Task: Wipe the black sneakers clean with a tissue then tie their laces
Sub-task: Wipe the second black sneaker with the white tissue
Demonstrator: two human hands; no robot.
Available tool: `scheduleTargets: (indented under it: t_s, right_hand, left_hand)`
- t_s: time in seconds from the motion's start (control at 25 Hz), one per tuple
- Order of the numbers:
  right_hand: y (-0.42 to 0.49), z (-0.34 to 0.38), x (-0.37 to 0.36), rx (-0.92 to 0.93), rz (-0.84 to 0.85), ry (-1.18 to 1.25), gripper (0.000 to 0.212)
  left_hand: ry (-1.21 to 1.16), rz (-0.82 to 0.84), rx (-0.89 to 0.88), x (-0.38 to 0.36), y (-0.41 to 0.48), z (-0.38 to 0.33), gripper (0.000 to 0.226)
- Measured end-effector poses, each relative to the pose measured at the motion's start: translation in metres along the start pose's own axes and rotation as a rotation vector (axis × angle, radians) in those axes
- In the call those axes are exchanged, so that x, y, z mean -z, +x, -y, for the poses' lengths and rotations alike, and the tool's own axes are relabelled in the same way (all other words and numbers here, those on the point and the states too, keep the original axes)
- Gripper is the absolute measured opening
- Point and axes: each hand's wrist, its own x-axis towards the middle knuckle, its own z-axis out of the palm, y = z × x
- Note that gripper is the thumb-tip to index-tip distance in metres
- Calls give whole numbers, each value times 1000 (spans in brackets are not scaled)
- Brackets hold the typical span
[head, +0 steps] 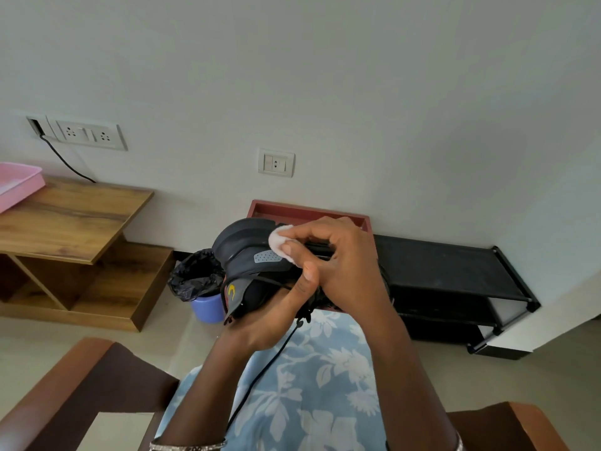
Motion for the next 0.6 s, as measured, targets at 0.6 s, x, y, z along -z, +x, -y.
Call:
scheduleTargets:
  t_s: [0.6]
  right_hand:
    - [-3, -3, -3, 33, 8, -113, 17]
  left_hand:
    - [-115, -2, 116, 3, 8, 14, 93]
